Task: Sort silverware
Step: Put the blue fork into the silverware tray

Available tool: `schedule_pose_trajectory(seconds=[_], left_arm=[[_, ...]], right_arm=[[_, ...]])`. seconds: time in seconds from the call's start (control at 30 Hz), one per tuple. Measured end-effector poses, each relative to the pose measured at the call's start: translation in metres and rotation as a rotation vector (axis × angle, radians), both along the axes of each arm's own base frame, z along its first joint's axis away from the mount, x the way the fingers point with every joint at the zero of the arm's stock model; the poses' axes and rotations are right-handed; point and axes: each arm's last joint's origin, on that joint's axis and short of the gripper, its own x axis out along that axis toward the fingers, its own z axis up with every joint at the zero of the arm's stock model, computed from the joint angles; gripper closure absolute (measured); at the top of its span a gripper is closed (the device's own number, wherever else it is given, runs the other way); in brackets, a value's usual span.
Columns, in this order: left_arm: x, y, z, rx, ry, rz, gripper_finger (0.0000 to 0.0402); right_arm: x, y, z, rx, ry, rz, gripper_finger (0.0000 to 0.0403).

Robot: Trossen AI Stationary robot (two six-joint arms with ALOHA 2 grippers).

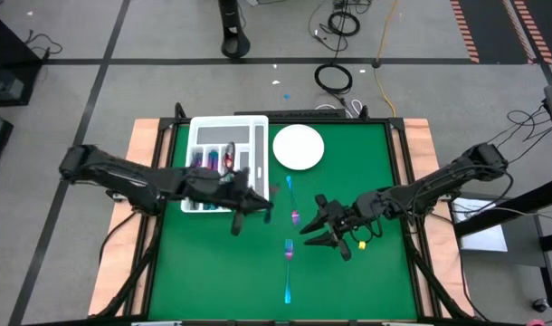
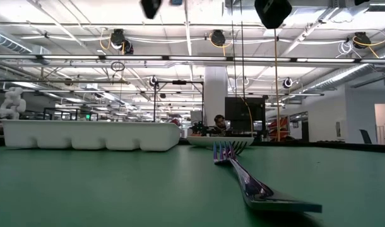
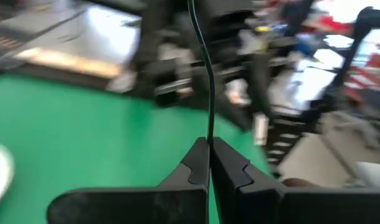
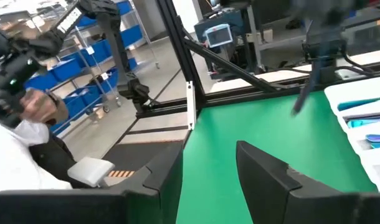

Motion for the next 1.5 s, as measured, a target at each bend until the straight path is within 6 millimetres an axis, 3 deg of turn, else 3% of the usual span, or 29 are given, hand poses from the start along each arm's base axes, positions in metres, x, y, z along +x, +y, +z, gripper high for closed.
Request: schedule_pose_trajectory(seconds=[0.2,0.4,0.63,0.83,1.0,1.3,1.5], left_arm=[[-0.042,0.025,0.003,-0.041,0.235,0.269,0.04],[-0.091,0.064,-0.011,-0.218,0.561,0.665,0.04],[-0.131,0.096,-0.02,-0.317,0.784,0.955,0.0401],[-0.141,0.122,-0.03,-0.436,0.851,0.948,0.0401],[-0.157,0.139,-0.055,-0.54,0.936,0.999,0.0401],[-0.178,0.148,-0.109,-0.703,1.041,0.976,0.0401],[-0.182,0.15,-0.126,-0.775,1.011,0.958,0.0401]], right_arm=[[0.0,0.0,0.0,0.001,-0.002,0.0,0.0266],[0.0,0.0,0.0,0.006,0.0,0.0,0.0266],[0.0,0.0,0.0,0.022,0.007,-0.001,0.0266],[0.0,0.0,0.0,0.02,0.012,0.0,0.0266],[0.0,0.0,-0.002,0.042,0.035,0.001,0.0266],[-0.001,0.0,-0.004,0.026,0.052,0.001,0.0266],[-0.001,0.0,-0.004,0.024,0.052,-0.003,0.0266]])
